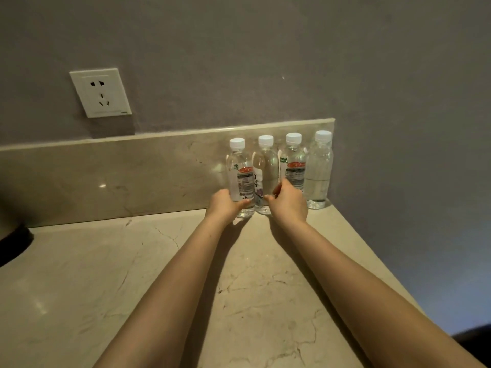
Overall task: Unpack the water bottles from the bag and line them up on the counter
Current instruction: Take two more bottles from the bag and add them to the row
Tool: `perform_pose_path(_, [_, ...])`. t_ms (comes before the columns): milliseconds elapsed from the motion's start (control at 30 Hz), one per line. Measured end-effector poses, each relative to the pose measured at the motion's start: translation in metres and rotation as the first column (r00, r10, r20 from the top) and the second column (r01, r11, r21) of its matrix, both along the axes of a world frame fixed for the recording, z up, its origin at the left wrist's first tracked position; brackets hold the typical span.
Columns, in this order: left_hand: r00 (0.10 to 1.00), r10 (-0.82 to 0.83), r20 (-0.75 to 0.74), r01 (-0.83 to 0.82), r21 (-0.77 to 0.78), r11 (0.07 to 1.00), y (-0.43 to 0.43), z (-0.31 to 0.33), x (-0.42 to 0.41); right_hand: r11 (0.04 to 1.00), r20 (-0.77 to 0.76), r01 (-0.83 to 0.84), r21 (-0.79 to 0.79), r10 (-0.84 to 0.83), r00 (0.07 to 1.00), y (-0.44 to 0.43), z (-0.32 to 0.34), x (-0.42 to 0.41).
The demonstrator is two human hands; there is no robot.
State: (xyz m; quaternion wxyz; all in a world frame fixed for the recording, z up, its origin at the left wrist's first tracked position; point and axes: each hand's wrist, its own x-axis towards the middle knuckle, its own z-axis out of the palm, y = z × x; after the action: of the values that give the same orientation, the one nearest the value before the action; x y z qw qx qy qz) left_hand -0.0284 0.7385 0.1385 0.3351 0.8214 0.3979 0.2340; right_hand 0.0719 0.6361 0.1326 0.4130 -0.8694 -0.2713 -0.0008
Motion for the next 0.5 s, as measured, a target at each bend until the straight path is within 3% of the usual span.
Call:
perform_pose_path(267, [0.975, 0.026, -0.219, -0.008, 0.082, 0.997, -0.009, 0.002, -0.01, 0.998, -0.029, -0.052, 0.02, 0.052, 0.998, -0.007, 0.004, -0.003])
perform_pose_path(500, [0.994, 0.104, 0.037, -0.108, 0.123, 0.986, -0.028, 0.021, -0.056, 0.957, -0.157, -0.274, 0.1, 0.287, 0.945, -0.016, 0.02, -0.031])
